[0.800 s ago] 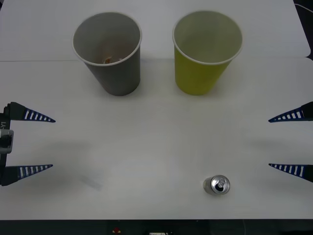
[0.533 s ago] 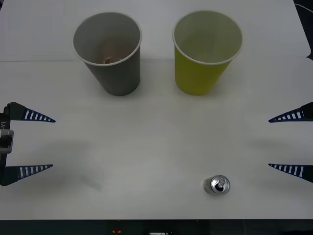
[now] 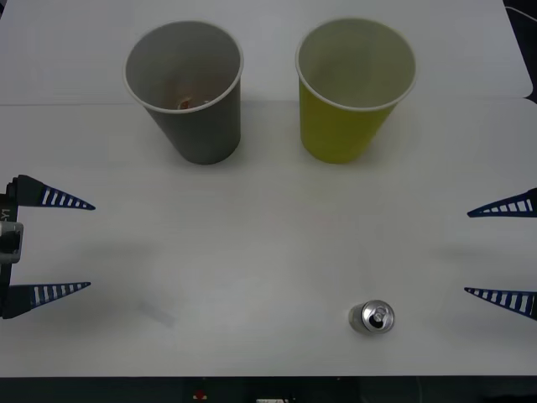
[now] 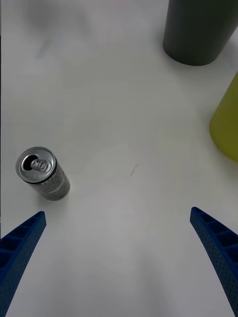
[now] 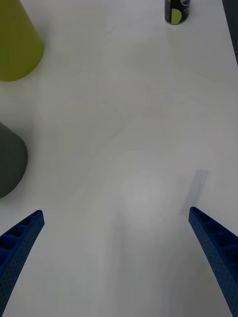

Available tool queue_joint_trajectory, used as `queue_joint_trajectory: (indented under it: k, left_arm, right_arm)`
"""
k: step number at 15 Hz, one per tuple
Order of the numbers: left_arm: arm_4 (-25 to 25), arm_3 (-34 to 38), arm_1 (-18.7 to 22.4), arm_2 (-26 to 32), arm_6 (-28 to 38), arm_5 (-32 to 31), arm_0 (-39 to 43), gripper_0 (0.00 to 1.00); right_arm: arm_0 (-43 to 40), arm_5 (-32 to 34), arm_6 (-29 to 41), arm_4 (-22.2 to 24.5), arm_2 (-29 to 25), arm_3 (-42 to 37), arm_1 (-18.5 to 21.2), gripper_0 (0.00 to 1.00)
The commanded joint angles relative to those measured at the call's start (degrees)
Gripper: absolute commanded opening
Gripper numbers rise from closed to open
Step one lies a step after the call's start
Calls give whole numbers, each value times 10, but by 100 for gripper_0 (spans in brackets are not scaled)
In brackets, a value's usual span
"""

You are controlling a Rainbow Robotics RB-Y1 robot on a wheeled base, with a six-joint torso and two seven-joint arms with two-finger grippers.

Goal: Put the can into the green bin and the plastic bottle into the gray bin

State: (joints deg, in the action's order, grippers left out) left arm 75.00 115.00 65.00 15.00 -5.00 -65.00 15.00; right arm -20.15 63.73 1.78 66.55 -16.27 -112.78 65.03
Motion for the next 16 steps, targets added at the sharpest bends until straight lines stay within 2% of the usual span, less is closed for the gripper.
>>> queue_joint_trajectory:
  k: [1,5,8,14,16]
  left_arm:
    - [0,0,0,0,0,0,0,100]
    - [0,0,0,0,0,0,0,100]
    - [0,0,0,0,0,0,0,100]
    - [0,0,0,0,0,0,0,100]
    - [0,0,0,0,0,0,0,100]
  right_arm:
    - [-25,-9,-37,-11,0,0,-2,100]
    - [-47,-11,-132,-46,18,27,-3,100]
    - [-56,-10,-202,-100,51,68,-3,100]
    - [-54,-10,-340,-236,146,170,-3,100]
    - [-48,-10,-385,-296,191,206,-3,100]
